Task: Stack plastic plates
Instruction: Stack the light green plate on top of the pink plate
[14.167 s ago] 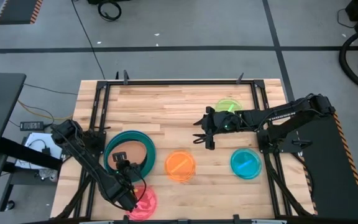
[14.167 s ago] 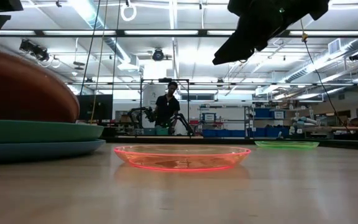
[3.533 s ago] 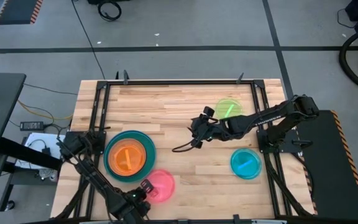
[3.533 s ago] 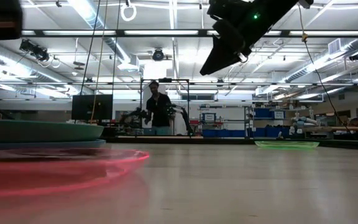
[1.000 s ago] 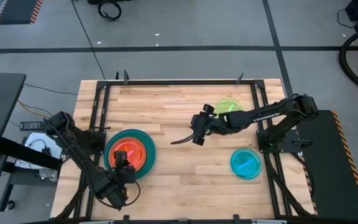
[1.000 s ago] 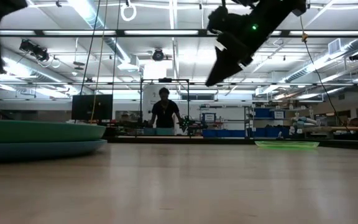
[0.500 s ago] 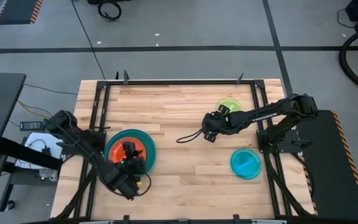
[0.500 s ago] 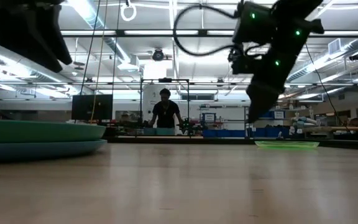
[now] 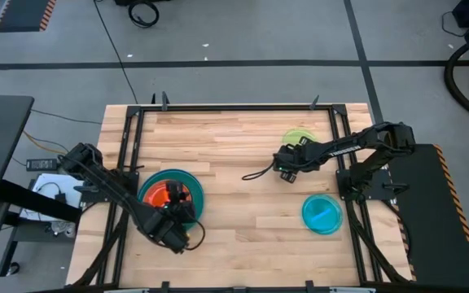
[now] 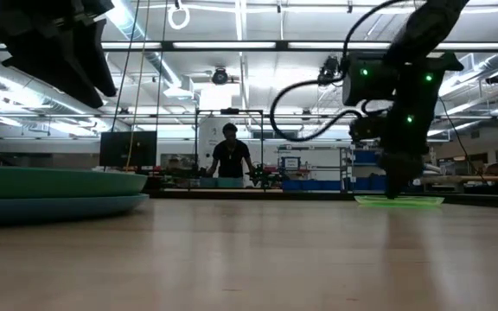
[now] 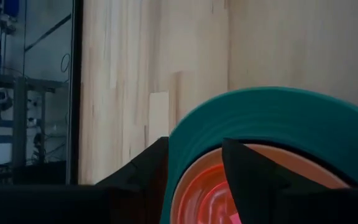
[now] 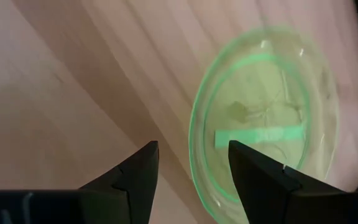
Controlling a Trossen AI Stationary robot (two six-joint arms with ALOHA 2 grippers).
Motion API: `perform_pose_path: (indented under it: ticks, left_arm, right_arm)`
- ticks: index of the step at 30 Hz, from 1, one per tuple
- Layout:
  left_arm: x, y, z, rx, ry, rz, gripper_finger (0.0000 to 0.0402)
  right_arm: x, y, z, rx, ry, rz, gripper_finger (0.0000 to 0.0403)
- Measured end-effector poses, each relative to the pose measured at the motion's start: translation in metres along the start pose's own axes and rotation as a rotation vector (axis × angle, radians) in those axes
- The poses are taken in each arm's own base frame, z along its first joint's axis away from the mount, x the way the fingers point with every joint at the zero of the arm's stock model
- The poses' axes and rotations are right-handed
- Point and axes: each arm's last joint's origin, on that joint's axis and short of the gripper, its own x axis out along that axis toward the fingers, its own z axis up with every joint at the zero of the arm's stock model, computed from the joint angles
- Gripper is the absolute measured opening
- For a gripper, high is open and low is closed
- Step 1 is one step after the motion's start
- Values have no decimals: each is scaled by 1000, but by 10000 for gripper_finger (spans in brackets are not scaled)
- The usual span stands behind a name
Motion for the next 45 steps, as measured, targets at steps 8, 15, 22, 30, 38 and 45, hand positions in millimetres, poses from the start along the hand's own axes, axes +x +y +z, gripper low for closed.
perform_pose_path:
  ticks: [8, 15, 22, 30, 38, 45]
  left_arm:
    - [0, 0, 0, 42, 0, -2, 158]
    - [0, -1, 0, 39, 19, -35, 158]
    - [-4, -10, 6, 7, -35, -116, 158]
    - [-4, -10, 6, 46, -41, -118, 158]
    - [-3, -9, 16, -26, -70, -157, 158]
    - [-1, -5, 22, 32, -91, -150, 173]
  right_arm:
    - [13, -5, -15, 9, 65, -5, 170]
    - [14, -5, -16, -20, 69, -1, 98]
    - [14, -4, -16, -87, 60, 2, 17]
    - [-8, 11, 1, -235, -50, 47, 11]
    - [-58, 43, 30, -396, -273, 209, 11]
    - [-89, 67, 41, -537, -469, 459, 10]
